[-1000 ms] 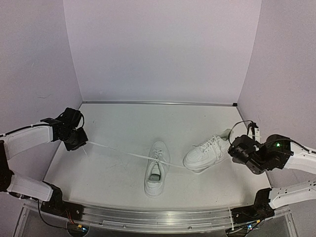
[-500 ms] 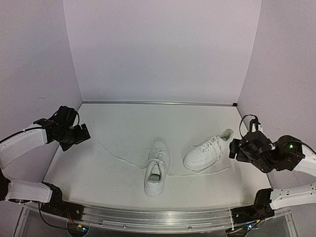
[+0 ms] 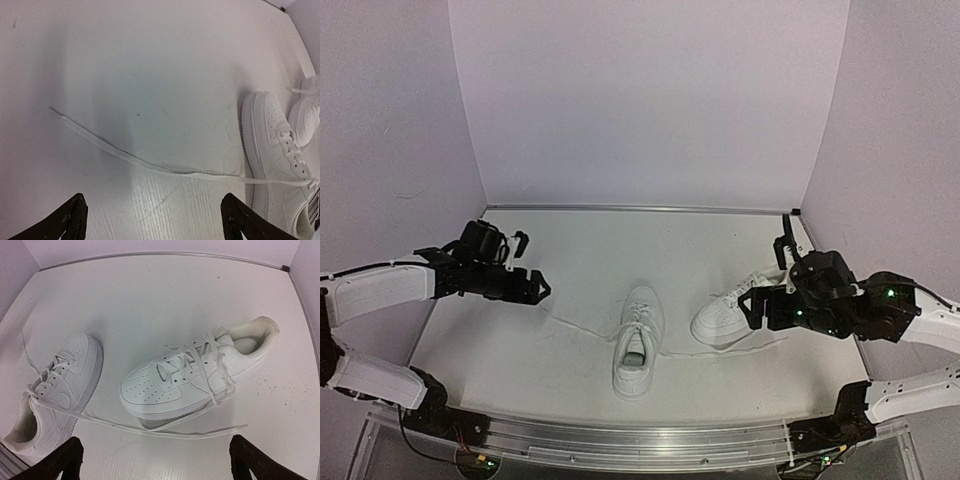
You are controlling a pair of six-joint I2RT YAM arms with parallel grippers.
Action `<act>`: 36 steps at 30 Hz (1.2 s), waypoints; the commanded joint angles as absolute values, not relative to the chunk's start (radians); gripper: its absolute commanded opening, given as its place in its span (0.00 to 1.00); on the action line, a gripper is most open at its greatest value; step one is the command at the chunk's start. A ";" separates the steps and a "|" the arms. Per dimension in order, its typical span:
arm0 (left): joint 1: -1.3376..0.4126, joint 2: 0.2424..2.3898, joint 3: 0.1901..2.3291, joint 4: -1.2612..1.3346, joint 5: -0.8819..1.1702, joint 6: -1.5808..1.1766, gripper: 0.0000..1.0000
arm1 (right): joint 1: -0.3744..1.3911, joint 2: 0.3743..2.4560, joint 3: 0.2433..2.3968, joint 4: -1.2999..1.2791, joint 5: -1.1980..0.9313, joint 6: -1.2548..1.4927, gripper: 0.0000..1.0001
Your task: Tie the shoes
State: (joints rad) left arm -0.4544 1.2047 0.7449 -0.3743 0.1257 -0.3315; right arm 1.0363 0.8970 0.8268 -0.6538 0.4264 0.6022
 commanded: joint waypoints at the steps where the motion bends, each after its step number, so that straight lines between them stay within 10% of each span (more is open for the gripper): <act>1: -0.663 1.255 0.724 -0.226 0.056 -0.114 0.91 | 1.033 0.932 0.868 -0.565 0.349 0.544 0.98; 36: -0.877 1.713 0.829 -0.016 0.255 0.494 0.52 | 1.033 0.934 0.847 -0.538 0.339 0.548 0.98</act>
State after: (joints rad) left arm -0.8787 1.6745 0.7725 -0.0760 0.2413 0.4557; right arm 1.0363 0.9471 0.8314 -0.5610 0.3343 0.5465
